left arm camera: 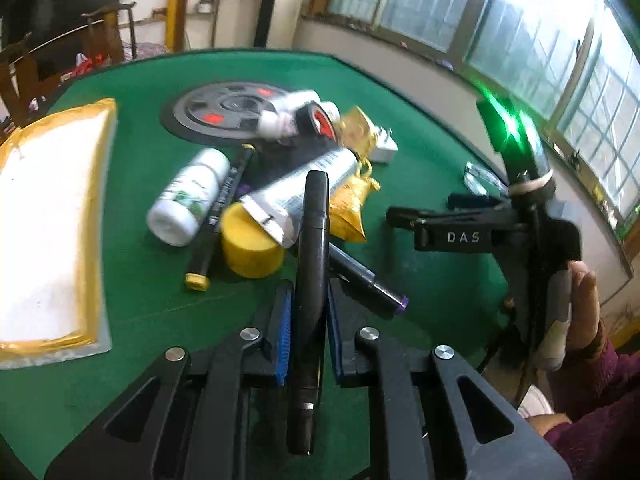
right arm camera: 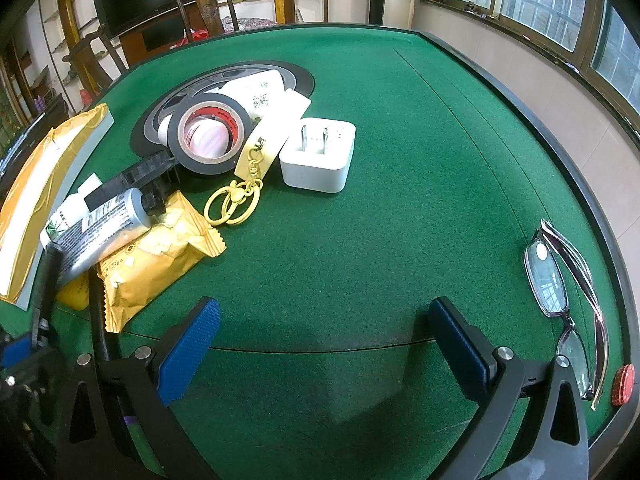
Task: Organize rigid objects
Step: 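Grasp the white power adapter with the right gripper while the left gripper holds the marker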
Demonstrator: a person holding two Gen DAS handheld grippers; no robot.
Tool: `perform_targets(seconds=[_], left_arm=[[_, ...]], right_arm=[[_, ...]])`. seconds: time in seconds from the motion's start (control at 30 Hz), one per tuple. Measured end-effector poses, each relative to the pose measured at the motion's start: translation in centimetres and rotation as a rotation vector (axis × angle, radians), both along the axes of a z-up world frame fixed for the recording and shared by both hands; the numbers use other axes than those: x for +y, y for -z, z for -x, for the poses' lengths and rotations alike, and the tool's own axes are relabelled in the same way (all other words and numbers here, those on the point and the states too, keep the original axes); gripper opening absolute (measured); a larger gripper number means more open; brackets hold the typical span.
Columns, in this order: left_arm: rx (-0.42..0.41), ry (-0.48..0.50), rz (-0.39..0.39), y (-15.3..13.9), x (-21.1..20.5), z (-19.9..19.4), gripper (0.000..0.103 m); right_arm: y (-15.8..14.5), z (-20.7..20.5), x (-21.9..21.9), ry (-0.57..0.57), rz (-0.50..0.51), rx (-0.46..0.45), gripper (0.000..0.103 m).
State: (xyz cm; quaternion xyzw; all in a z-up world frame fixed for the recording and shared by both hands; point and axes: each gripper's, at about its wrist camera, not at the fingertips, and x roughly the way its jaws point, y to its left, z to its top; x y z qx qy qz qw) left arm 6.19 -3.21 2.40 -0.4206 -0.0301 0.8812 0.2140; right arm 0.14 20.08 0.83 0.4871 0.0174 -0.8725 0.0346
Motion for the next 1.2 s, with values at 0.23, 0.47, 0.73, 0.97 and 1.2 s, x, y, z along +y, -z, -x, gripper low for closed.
perform_targets(seconds=[0.23,0.47,0.73,0.97,1.2], left_arm=[[0.031,-0.057,-0.020,0.5,-1.4,0.1,0.013],[0.058,-0.043,-0.011,0.4,-1.2,0.1,0.013],[0.058,-0.030,-0.033,0.4,-1.5,-0.2,0.013],[0.059,-0.023,-0.035,0.5,-1.5,-0.4,0.013],[0.047,-0.021,-0.036,0.6,-1.5,-0.2,0.013]], right_arm=[[0.0,0.1,0.0,0.000,0.000,0.000,0.102],[-0.5,0.5,1.0,-0.118,-0.002,-0.024,0.100],[-2.2,4.6,2.2,-0.004,0.061,-0.007,0.100],[-1.9,7.3,1.0,0.012,-0.011,-0.012,0.099],[-1.9,10.2,1.3,0.022,-0.009,-0.010,0.079]])
